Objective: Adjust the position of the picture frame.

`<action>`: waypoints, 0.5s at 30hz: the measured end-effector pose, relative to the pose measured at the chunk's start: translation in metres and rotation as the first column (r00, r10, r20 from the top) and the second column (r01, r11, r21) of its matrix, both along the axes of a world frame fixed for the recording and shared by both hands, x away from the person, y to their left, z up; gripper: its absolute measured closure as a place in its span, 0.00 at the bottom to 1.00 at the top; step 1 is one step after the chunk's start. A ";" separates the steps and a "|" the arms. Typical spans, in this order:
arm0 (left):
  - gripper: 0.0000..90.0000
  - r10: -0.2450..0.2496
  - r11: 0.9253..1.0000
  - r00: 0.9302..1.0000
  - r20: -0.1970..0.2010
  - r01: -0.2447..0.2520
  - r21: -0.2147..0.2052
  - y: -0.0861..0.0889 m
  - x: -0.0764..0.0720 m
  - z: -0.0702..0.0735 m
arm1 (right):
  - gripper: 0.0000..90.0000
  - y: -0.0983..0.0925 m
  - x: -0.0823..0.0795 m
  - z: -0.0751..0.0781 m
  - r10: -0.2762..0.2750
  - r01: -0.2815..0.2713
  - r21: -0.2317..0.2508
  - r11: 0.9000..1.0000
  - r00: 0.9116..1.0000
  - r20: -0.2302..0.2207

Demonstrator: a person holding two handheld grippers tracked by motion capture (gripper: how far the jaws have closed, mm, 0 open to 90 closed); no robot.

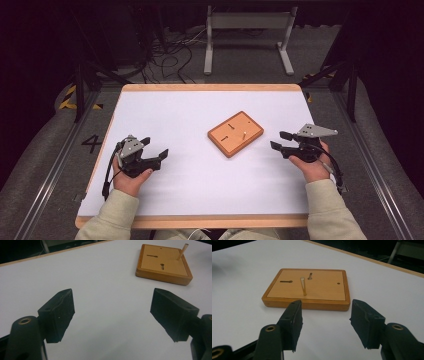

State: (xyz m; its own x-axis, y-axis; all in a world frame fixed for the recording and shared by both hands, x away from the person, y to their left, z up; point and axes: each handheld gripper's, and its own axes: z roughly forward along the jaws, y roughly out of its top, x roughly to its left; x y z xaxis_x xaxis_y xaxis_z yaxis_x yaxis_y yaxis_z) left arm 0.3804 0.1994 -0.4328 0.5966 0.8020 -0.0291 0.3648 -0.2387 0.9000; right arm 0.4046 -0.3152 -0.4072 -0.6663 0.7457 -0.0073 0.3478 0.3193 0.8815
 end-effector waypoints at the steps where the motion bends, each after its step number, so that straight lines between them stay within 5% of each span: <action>1: 0.22 0.001 1.000 1.000 0.000 -0.001 0.000 0.000 0.000 0.000 | 0.48 0.001 0.001 0.001 0.002 -0.002 0.001 1.000 1.000 -0.002; 15: 0.22 0.012 1.000 1.000 -0.005 -0.011 0.006 0.002 -0.003 -0.001 | 0.56 0.021 0.024 0.022 0.047 -0.048 -0.020 0.999 0.998 -0.036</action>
